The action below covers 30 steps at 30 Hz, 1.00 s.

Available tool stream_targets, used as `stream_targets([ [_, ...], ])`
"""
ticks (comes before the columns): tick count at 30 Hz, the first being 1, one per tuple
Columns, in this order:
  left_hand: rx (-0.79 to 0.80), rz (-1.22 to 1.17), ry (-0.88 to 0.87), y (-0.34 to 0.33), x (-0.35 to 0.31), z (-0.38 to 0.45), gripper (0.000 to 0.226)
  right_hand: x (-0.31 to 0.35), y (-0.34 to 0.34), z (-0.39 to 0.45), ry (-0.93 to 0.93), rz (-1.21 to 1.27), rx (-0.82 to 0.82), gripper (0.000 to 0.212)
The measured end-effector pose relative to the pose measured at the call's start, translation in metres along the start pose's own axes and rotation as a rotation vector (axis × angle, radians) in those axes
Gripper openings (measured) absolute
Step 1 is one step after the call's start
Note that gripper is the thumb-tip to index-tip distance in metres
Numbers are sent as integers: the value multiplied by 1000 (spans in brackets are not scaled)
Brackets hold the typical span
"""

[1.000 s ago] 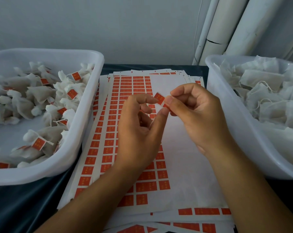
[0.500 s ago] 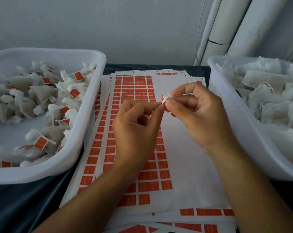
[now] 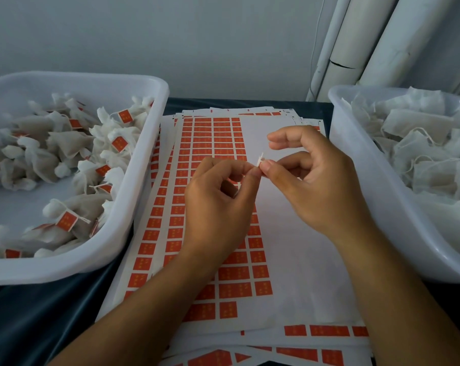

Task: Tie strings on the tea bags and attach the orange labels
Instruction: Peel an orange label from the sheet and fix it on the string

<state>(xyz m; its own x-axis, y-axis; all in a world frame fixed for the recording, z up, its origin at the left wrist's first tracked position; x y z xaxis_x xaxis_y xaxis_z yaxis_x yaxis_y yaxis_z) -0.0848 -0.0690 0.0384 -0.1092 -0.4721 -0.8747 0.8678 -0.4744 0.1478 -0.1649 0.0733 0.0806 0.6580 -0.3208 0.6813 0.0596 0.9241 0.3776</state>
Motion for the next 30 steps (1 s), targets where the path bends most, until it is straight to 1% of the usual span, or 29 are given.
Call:
stream_targets([
  [2, 24, -22, 32, -2, 4, 0, 8, -5, -1, 1, -14, -27, 16, 36],
  [4, 58, -58, 72, -5, 7, 0, 9, -13, -6, 1, -64, -19, 75, 35],
  [7, 105, -116, 105, -8, 6, -1, 12, -24, -18, -4, -174, 90, 194, 29],
  [9, 138, -148, 131, -10, 5, -3, 14, -25, -22, -6, -185, 140, 221, 26],
  [13, 148, -198, 226, -11, 11, -5, 15, -20, -19, -5, -154, 188, 191, 21],
  [18, 143, -214, 266, -11, 15, -5, 16, -11, -14, -4, -60, 112, 134, 18],
  [23, 190, -216, 258, -17, 14, -7, 16, -5, -12, -4, -48, 105, 90, 11],
  [26, 235, -213, 215, -20, 11, -11, 7, -5, -9, -3, -64, 133, 56, 11],
  [27, 253, -197, 191, -21, 10, -12, 8, -4, -7, -2, -63, 140, 42, 10],
  [30, 304, -143, 153, -24, 12, -15, 24, -2, -2, -1, -53, 146, -9, 11],
])
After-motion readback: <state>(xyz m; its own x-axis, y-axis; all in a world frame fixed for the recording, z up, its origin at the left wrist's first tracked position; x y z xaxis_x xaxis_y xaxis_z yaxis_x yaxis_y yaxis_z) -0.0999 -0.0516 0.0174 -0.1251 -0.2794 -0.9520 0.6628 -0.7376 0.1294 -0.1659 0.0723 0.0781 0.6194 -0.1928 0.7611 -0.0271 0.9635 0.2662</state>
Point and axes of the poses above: each hand's wrist, its own z-axis towards the middle knuckle, its own y-axis out of the back of the hand, x = y × z, the point moved 10 cm from there along z, towards the middle knuckle, and after that the axes turned 15 degrees about -x, right-handed, at the moved point
